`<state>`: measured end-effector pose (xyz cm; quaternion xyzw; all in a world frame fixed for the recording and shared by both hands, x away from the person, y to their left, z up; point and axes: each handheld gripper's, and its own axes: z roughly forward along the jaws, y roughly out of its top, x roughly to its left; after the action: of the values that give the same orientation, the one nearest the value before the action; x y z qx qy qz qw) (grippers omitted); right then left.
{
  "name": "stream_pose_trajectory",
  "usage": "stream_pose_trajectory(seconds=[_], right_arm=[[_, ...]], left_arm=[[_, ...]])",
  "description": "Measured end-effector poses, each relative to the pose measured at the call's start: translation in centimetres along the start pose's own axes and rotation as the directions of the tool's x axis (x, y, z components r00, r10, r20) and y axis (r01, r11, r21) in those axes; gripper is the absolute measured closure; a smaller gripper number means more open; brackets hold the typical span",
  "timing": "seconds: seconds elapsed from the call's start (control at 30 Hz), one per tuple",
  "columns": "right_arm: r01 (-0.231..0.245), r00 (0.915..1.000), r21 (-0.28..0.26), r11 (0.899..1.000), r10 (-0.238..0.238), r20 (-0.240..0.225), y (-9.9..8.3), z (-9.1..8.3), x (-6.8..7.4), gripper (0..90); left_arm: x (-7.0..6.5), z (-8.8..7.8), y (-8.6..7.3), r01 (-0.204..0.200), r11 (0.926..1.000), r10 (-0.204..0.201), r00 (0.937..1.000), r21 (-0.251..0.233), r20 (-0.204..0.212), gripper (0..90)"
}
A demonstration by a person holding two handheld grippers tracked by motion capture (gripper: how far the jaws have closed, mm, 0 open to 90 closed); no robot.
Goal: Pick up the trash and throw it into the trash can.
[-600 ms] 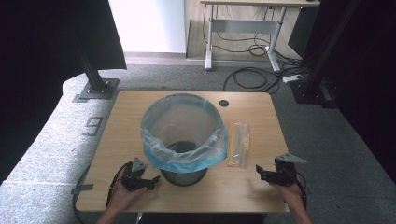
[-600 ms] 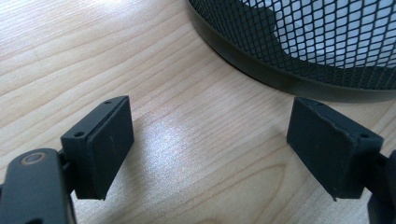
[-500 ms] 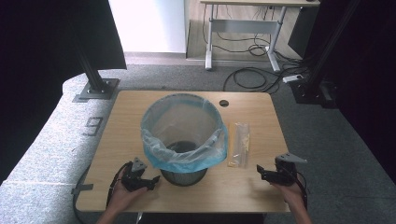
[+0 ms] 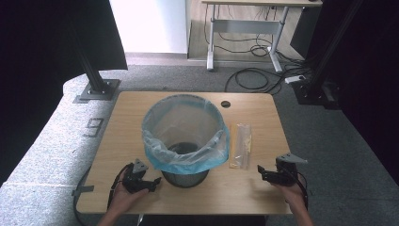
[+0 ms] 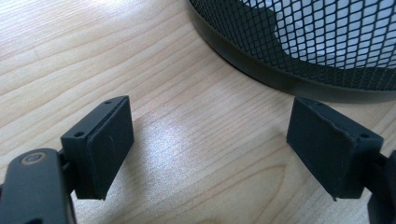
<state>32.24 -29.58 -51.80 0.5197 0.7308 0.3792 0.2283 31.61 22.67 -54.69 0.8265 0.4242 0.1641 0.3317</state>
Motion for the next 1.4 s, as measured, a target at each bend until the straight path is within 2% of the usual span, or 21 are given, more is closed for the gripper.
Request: stream_pose_trajectory(seconds=[0.4, 0.67, 1.4], right_arm=[[0.002, 1.0, -0.029, 1.0, -0.002, 0.003, 0.6, 0.2, 0.4, 13.5], [0.001, 0.9999, -0.034, 0.999, -0.002, -0.017, 1.0, 0.6, 0.7, 14.8], [0.012, 0.9998, -0.039, 0.999, -0.013, -0.015, 2.1, 2.2, 1.3, 16.9]], left_arm=[[0.0, 0.0, 0.0, -0.001, 1.0, 0.001, 1.0, 0.001, 0.001, 14.5], [0.0, 0.0, 0.0, 0.0, 1.0, 0.0, 1.0, 0.0, 0.001, 14.5], [0.0, 0.1, 0.1, 0.0, 1.0, 0.0, 1.0, 0.001, 0.0, 14.5]])
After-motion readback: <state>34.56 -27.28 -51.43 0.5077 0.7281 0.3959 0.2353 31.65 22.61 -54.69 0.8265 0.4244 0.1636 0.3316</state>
